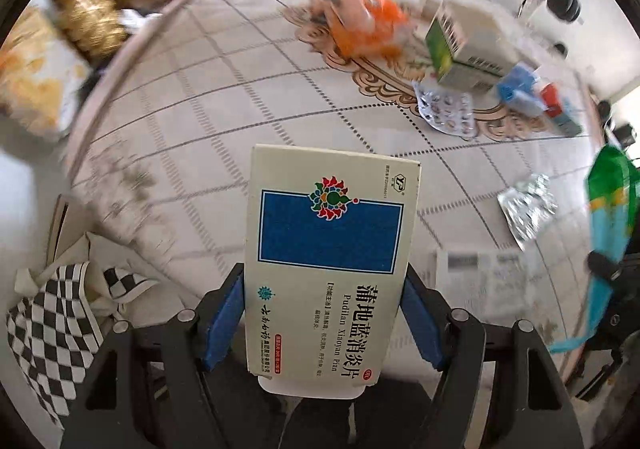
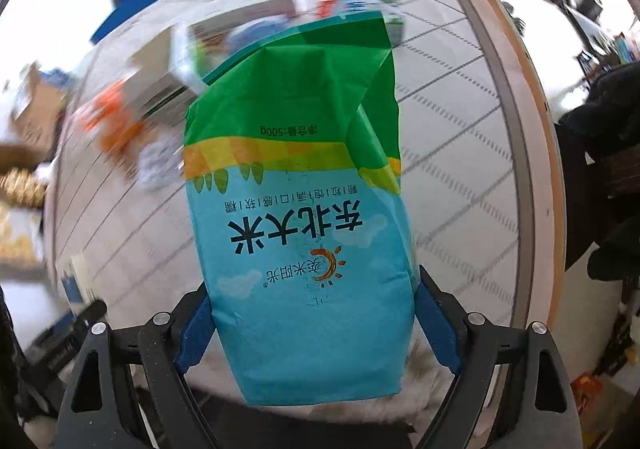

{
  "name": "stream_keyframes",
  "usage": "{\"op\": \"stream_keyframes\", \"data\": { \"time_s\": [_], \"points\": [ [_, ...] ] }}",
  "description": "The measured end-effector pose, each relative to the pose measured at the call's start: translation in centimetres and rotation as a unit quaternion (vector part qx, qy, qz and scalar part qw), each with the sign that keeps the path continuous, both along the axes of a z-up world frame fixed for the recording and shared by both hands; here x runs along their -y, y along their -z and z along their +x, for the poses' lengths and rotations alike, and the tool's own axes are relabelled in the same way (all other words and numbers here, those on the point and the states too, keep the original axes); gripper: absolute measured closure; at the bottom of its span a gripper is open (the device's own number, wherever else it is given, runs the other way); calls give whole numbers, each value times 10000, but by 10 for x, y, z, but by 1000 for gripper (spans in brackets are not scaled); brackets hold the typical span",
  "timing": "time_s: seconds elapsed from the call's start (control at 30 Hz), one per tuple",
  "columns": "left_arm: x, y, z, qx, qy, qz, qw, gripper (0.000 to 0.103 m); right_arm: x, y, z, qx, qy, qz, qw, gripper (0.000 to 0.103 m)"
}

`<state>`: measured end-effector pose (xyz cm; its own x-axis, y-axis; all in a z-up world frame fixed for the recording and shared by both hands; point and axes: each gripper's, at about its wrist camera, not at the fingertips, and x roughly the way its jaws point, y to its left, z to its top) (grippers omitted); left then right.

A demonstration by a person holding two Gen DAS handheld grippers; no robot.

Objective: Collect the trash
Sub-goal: 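Carry both items over the white bin and open both tools to drop them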

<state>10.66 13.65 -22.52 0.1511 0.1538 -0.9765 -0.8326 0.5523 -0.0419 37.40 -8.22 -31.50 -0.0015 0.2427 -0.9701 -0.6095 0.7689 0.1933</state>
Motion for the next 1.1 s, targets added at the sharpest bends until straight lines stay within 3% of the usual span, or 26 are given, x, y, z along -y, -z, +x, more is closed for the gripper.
{"op": "stream_keyframes", "data": {
  "time_s": [0.03, 0.1, 0.2, 0.4, 0.5, 0.6, 0.7, 0.77, 0.87, 0.97, 1.1],
  "points": [
    [19, -3, -8, 67, -48, 54, 10000, 32, 4, -3, -19, 2, -137, -2, 9999, 14],
    [74, 31, 4, 171, -186, 99, 9996, 32, 14, -9, -50, -29, -358, 32, 9993, 14],
    [106, 36, -48, 127, -402, -26, 9991, 32, 34, -1, -113, -279, -779, -32, 9966, 14],
    [151, 117, -131, -218, -998, -720, 9922, 32, 66, 55, -228, -960, -1958, -493, 9747, 14],
    [164, 164, -157, -295, -1338, -1086, 9846, 32, 71, 111, -262, -1209, -2447, -883, 9580, 14],
    [172, 230, -175, -281, -1726, -1466, 9736, 32, 74, 179, -275, -1271, -2774, -1248, 9441, 14],
    [174, 308, -178, -81, -2053, -1987, 9583, 32, 75, 270, -271, -1355, -2845, -1648, 9346, 14],
    [170, 371, -175, 165, -2212, -2399, 9451, 32, 74, 319, -266, -1383, -2770, -1847, 9328, 14],
    [160, 441, -171, 409, -2311, -2915, 9274, 32, 65, 401, -256, -1468, -2647, -1995, 9320, 14],
    [145, 506, -163, 489, -2273, -3264, 9162, 31, 39, 460, -255, -1443, -2604, -2025, 9329, 14],
    [130, 545, -157, 613, -2201, -3534, 9072, 27, 24, 514, -253, -1552, -2667, -2062, 9286, 11]
  ]
}}
